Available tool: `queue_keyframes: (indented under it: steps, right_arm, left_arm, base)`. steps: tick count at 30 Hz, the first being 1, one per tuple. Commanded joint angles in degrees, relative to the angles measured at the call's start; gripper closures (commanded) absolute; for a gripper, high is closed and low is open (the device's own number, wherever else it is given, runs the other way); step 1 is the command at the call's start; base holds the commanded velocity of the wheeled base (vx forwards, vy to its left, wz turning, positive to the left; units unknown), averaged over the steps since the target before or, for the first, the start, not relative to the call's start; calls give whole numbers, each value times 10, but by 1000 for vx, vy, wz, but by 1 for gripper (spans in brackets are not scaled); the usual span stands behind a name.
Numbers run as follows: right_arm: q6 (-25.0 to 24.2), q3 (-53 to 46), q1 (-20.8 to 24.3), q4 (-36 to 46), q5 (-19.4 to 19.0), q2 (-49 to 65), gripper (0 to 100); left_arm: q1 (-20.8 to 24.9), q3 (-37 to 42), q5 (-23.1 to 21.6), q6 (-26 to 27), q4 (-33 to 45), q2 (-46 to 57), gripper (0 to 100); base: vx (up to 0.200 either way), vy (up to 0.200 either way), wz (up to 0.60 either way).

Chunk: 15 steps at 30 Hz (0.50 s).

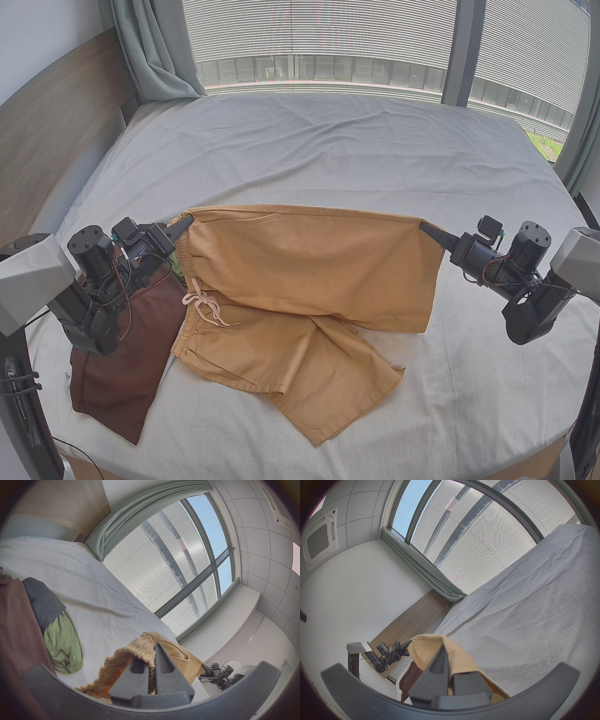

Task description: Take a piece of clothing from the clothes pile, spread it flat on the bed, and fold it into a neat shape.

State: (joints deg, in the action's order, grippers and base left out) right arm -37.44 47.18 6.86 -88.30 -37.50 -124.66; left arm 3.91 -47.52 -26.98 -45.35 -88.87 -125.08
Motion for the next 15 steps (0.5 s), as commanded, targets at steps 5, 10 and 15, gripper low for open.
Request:
queue_keyframes:
  steps: [5, 10, 15]
  right_arm:
    - [-24, 56, -1, 0, 0, -51, 100]
    - [-24, 86, -1, 1, 0, -71, 100]
    - [-25, 114, -1, 1, 1, -87, 100]
  left_arm:
    - [1, -61, 28, -4, -1, -61, 100]
    - [0, -88, 28, -14, -1, -73, 100]
    - [0, -106, 29, -32, -1, -84, 100]
  base:
    - [0, 0, 0]
    - [0, 0, 0]
    - [0, 0, 0]
